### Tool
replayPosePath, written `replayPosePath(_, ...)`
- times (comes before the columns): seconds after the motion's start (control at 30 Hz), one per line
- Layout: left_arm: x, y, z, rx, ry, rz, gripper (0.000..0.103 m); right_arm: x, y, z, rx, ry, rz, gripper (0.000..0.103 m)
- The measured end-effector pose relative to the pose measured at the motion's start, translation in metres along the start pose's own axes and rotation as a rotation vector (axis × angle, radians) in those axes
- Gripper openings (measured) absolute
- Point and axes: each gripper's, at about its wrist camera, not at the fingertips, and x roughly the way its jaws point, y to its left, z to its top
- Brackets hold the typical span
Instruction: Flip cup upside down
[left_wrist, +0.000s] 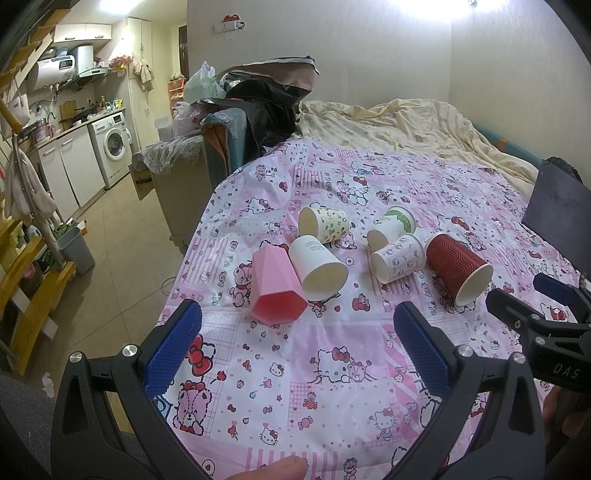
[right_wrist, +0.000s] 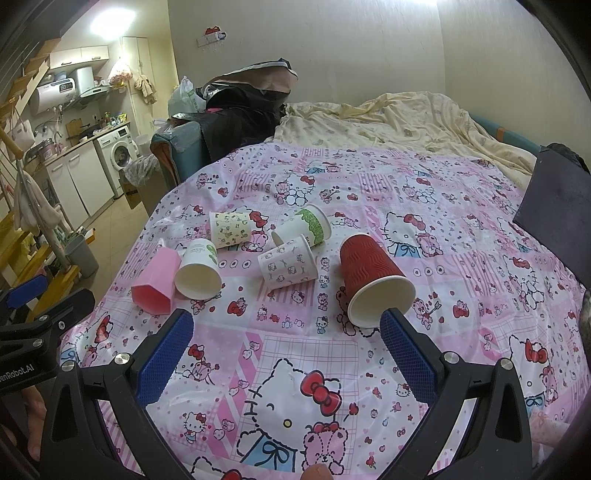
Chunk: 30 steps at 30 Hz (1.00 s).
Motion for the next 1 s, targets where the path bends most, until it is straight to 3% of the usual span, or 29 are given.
replayPosePath(1.0,-0.0011,-0.0034,-0.0011,-0.006,0.003,-0.006,0.103,0.0013,-0.0004,-0.0021,0.0,0.002,-0.002,0.103)
